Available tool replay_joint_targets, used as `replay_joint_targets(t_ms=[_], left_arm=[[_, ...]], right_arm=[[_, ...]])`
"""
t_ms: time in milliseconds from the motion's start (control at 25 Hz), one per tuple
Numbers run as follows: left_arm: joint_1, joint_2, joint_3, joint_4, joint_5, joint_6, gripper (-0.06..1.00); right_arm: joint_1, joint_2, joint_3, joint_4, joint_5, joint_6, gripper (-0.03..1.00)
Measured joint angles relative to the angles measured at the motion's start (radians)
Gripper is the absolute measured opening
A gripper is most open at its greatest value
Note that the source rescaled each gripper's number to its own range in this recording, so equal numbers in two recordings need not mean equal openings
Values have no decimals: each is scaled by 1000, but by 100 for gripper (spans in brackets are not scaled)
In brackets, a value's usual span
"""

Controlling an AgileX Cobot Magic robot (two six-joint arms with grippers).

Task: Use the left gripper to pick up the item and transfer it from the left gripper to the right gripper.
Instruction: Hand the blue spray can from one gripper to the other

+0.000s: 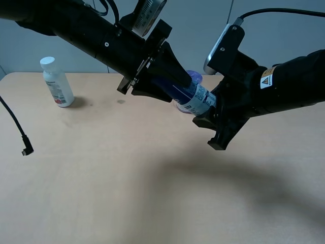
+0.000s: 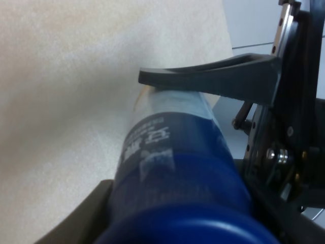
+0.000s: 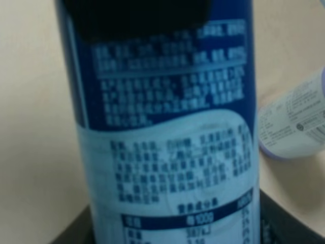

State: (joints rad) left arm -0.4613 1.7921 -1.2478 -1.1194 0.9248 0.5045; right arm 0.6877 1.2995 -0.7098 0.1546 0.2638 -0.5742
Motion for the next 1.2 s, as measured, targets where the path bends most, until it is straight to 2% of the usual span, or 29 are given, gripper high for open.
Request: replay_joint_targets(t_ms=[520,560,600,680,760,840,920,1200], left_arm=[[0,0,0,0,-4,-20,1],[0,0,0,-2,-9,-29,7],[0,0,0,-15,-9,-45,20],[0,-3,0,-31,-18,-81,64],[0,-3,0,-35,-20,-92,84],[0,-3,0,-36,-22,-92,94],[0,-3,0,-37,-22,-92,97],[0,-3,0,-37,-23,-92,99]], right_arm=[[0,0,0,-3,2,-1,14],[0,0,0,-3,2,-1,14],[0,0,0,-2,3,0,14],[0,2,0,-1,30,2,14],[0,5,2,-1,47,3,14],[0,5,2,-1,50,4,14],[0,6,2,-1,51,4,14],[0,6,2,-1,51,4,14]])
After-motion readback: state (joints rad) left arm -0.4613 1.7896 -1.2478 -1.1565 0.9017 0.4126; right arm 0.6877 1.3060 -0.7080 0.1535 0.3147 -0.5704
